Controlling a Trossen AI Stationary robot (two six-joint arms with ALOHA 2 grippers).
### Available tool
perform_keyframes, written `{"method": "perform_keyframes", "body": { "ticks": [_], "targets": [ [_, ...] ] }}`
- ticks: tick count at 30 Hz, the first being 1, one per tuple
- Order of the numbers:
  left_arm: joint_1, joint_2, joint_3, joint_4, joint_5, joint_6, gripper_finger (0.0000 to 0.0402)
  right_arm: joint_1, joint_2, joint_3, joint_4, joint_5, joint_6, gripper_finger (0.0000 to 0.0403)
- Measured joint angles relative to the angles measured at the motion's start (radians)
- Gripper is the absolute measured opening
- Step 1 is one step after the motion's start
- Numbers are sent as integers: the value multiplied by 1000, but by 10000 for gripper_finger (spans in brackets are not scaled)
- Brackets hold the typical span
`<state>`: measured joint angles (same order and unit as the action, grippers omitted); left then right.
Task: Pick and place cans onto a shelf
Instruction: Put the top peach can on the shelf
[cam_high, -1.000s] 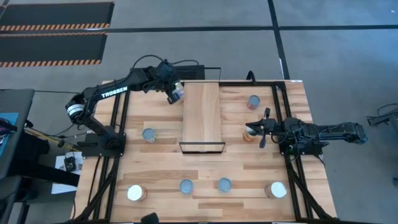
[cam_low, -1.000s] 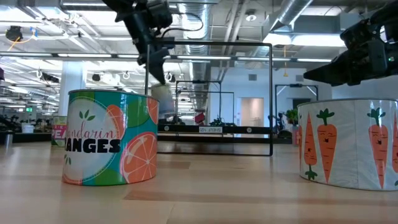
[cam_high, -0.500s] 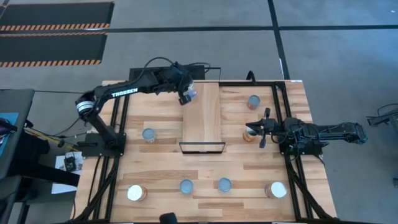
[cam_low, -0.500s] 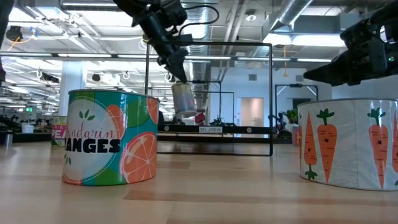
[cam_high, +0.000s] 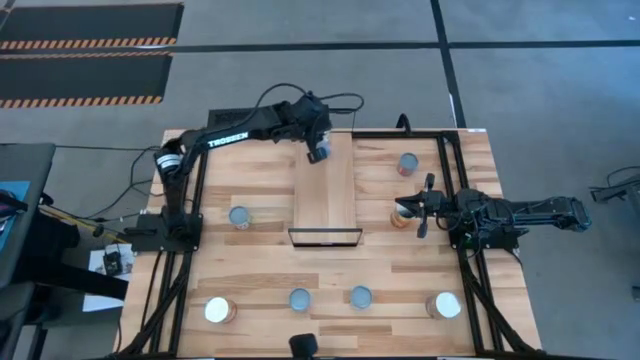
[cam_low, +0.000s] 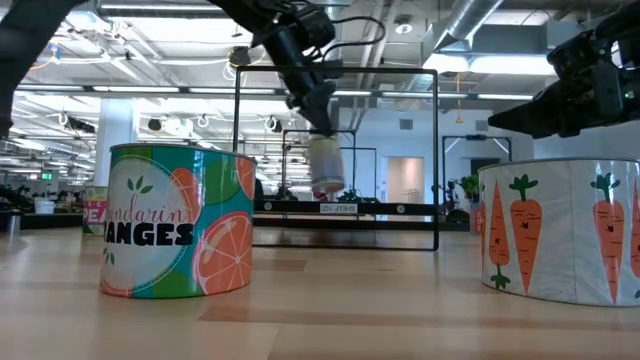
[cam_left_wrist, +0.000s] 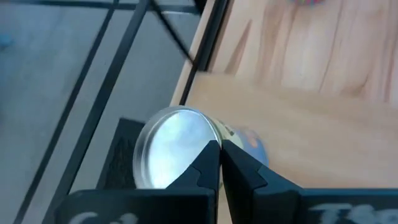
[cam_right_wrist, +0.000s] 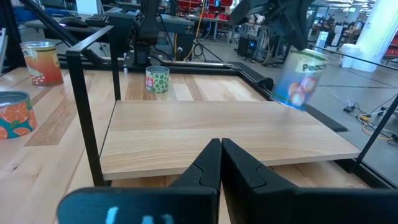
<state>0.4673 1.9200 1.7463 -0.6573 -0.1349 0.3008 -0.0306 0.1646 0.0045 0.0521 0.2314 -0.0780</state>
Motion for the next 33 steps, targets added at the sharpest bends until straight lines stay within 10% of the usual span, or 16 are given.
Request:
{"method": "perform_keyframes", "body": {
  "ticks": [16, 33],
  "targets": [
    [-57, 276, 295, 16, -48, -2, 0, 0, 0, 0, 0, -1, 0, 33],
    [-49, 293, 307, 5, -79, -4, 0, 0, 0, 0, 0, -1, 0, 33]
  ]
}}
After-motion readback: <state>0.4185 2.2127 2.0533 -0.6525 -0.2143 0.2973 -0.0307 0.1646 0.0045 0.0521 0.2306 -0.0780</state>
